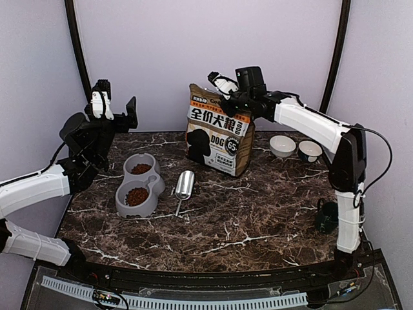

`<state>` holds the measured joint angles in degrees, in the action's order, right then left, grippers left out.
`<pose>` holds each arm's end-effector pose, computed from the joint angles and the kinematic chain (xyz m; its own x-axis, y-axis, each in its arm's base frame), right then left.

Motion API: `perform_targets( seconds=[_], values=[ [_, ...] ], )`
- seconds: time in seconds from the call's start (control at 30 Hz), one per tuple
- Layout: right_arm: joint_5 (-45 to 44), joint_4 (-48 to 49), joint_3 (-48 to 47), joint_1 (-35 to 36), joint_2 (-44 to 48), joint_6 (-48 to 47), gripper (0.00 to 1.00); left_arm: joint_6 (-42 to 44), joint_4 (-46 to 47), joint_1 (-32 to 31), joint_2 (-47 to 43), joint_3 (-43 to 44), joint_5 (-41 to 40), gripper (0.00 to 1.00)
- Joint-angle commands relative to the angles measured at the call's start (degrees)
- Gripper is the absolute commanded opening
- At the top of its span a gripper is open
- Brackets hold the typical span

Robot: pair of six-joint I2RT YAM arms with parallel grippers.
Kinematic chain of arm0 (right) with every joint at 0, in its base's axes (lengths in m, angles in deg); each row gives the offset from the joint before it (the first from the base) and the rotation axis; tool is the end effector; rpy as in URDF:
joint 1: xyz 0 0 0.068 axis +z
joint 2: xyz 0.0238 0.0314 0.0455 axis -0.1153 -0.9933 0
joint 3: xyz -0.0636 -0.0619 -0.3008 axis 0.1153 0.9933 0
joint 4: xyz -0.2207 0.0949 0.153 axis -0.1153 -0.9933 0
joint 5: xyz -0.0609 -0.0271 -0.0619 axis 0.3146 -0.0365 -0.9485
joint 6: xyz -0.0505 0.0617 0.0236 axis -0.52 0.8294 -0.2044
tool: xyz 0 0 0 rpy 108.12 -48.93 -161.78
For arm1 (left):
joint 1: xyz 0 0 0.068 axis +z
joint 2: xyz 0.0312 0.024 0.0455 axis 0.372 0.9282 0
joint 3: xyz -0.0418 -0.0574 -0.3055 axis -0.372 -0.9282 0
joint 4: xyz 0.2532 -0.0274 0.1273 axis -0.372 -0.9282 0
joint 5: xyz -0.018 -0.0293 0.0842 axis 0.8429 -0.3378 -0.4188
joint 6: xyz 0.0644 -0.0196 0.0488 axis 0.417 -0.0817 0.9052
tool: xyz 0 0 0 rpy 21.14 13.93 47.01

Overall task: Serve the pet food
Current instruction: Move the pet food bag to the center of the board.

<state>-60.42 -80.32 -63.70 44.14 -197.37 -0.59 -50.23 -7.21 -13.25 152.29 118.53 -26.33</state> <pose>0.4626 0.3384 0.4058 0.0092 -0.5345 -0.8451 -0.5047 0.7271 -0.4653 0.2606 -0.1376 0.4178 0.3536 0.0233 -0.9351 0.0196 0.9993 0.0323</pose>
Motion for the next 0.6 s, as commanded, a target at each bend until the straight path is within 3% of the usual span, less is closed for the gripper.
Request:
perform_targets(
  seconds=[0.0, 0.1, 0.2, 0.27, 0.4, 0.57],
  values=[
    [-1.9, 25.3, -10.7, -1.8, 1.6, 0.0, 0.01, 0.3, 1.3, 0.2, -1.1, 0.0, 0.4, 0.97],
    [-1.1, 24.9, -11.3, -2.5, 0.2, 1.1, 0.21, 0.3, 1.2, 0.2, -1.1, 0.0, 0.5, 0.97],
    [-0.9, 22.9, -12.1, -3.0, -0.6, 2.8, 0.53, 0.2, 1.1, 0.3, -1.2, 0.0, 0.6, 0.97],
    [-1.1, 20.7, -12.5, -3.4, -0.5, 4.3, 0.67, 0.1, 1.1, 0.4, -1.2, 0.0, 0.7, 0.97],
    [-1.9, 17.2, -9.9, -4.6, 1.6, 8.7, 0.75, -0.2, 0.8, 0.4, -1.4, 0.0, 1.2, 0.97],
    [-1.5, 17.0, 2.1, -7.6, 8.0, 16.0, 0.78, -0.3, 0.7, 0.5, -2.1, 0.0, 1.7, 0.97]
  ],
)
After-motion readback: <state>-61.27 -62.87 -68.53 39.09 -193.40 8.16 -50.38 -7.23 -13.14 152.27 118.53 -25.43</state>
